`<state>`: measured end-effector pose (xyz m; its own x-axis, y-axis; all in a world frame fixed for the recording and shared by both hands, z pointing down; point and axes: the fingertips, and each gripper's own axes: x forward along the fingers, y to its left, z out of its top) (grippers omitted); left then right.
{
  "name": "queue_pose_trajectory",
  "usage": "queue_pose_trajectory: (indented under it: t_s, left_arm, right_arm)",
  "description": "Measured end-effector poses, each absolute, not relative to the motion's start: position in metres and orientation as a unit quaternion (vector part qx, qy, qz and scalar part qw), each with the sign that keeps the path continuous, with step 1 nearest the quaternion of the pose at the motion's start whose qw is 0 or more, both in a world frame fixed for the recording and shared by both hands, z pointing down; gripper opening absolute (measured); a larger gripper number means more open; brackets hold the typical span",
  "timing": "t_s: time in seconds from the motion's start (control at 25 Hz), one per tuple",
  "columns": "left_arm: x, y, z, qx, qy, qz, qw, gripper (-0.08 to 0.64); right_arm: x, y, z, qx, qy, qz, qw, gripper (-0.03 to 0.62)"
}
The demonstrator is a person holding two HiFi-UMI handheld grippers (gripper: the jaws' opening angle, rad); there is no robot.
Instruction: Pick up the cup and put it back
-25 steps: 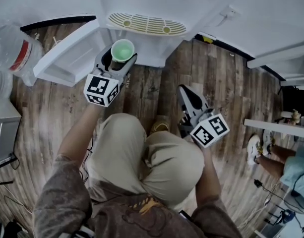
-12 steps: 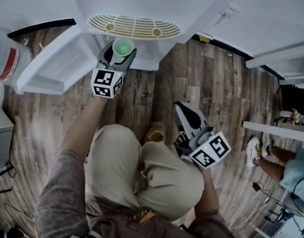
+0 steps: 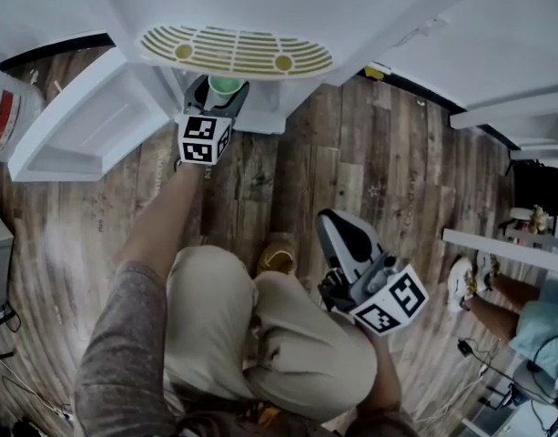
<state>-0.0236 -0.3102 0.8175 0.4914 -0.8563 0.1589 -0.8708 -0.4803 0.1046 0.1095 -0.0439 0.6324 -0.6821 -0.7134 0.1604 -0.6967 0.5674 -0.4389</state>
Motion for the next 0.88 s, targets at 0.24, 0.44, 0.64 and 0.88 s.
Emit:
queue_pose_trajectory:
  t_s: [0.24, 0.44, 0.64, 0.88]
  left_arm:
    - [-0.021, -0.340, 0.850, 0.841, -0.528, 0.054, 0.104, 0.313]
    - [-0.015, -0.350, 0.867, 0.838, -0.530, 0.069, 0.107, 0.313]
    - [-0.014, -0.353, 0.878, 0.833, -0.536, 0.080, 0.109, 0.313]
    - [-0.012, -0.353, 0.883, 0.835, -0.532, 0.088, 0.109, 0.313]
  right_arm:
    - [0.117, -0.040, 0.640, -0.407, 0.879, -0.248, 0.005, 0.002]
    - [0.122, -0.041, 0.647, -0.415, 0.875, -0.249, -0.007, 0.002]
    - [0.123, -0.041, 0.650, -0.416, 0.873, -0.254, -0.009, 0.002]
    - [0.126, -0.043, 0.654, -0.417, 0.872, -0.259, -0.005, 0.002]
